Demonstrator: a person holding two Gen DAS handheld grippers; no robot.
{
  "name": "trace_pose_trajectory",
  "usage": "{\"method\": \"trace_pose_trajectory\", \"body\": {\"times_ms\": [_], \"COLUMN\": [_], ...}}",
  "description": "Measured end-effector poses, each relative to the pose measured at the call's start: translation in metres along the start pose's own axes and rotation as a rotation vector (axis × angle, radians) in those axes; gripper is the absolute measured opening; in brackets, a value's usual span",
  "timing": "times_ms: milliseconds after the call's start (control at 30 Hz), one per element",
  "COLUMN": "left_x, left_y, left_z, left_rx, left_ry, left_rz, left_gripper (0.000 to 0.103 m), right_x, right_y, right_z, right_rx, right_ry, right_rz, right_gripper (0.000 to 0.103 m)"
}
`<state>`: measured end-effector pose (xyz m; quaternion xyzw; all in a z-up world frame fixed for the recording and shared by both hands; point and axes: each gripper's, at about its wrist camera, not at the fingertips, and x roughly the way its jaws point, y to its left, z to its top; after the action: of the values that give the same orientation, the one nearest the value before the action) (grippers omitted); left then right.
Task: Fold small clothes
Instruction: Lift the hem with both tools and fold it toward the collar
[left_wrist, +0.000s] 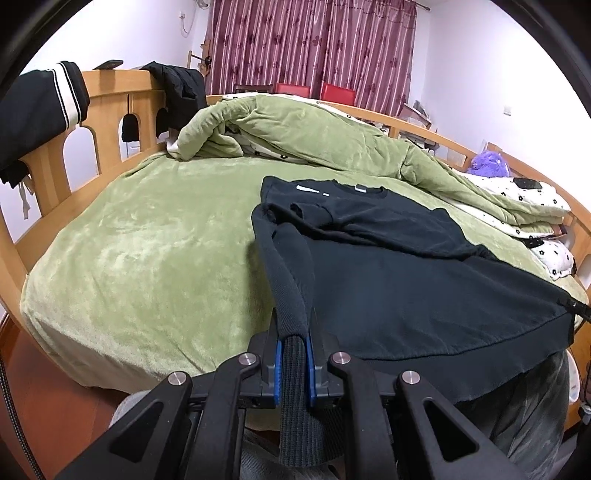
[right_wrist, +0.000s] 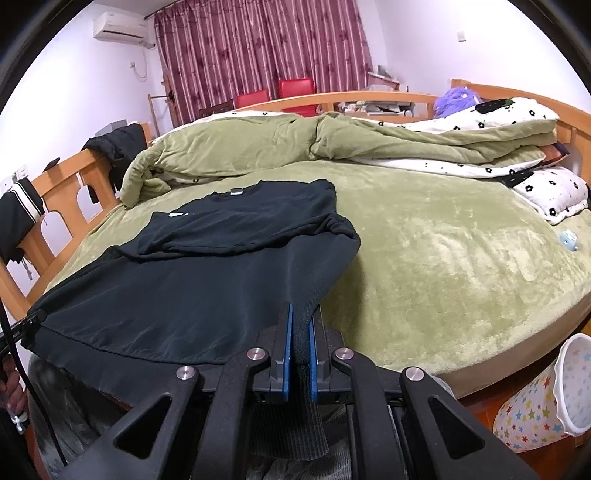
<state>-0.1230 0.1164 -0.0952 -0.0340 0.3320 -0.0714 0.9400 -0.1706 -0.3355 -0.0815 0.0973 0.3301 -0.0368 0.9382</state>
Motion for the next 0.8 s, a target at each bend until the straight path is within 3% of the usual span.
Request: {"method": "trace_pose_trajectory", "body": {"times_ms": [433, 800], "left_x": [0.009, 0.051], "left_y": [-0.008, -0.010], "left_z": [0.052, 0.121], "left_rx": [0.008, 0.004], "left_ry": [-0.034, -0.055], "left_rz": [0.015, 0.044], "left_gripper": [0.010, 0.010], "right_x": [0.012, 0.049], "right_y": [0.002, 0.005], "right_z": [0.046, 0.108], "right_rx": [-0.011, 0.006], "right_ry": [-0.046, -0.067], "right_rz": [0.002, 0.006], "right_gripper": [0.007, 0.007]}}
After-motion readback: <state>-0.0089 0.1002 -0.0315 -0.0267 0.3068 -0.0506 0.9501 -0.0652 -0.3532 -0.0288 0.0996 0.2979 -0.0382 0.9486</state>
